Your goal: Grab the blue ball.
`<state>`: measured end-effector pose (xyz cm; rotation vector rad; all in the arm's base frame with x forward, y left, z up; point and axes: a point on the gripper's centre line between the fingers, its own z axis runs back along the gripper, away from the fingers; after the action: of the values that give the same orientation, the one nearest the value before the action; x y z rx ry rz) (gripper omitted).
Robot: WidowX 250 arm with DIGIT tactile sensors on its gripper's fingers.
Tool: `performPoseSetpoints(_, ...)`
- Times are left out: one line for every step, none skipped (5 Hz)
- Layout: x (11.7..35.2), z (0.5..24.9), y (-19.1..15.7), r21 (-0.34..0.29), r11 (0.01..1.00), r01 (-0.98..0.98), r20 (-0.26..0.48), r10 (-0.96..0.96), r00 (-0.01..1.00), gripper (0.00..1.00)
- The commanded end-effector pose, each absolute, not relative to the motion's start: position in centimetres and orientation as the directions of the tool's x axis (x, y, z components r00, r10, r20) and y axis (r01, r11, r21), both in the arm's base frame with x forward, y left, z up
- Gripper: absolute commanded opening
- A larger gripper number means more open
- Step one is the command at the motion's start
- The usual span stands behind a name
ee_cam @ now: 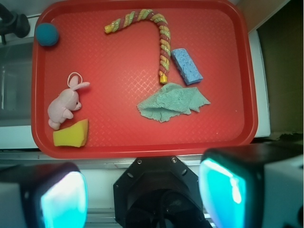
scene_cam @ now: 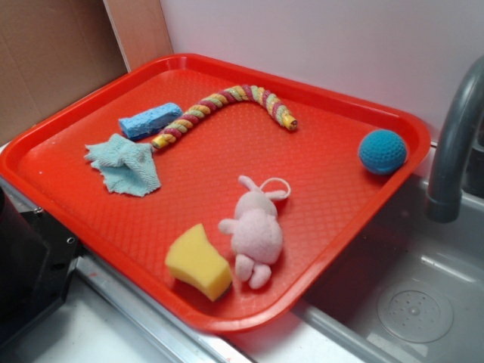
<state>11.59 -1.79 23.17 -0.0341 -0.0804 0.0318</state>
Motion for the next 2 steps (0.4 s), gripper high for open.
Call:
performPoseSetpoints(21.9,17.6,-6.2,-0.156,0.972,0.174,0.205,-0.14,0.969,1.0)
performPoseSetpoints(24.4,16.4,-8.1,-0.21,0.974,0.085,0.188,-0.045,0.981,1.0)
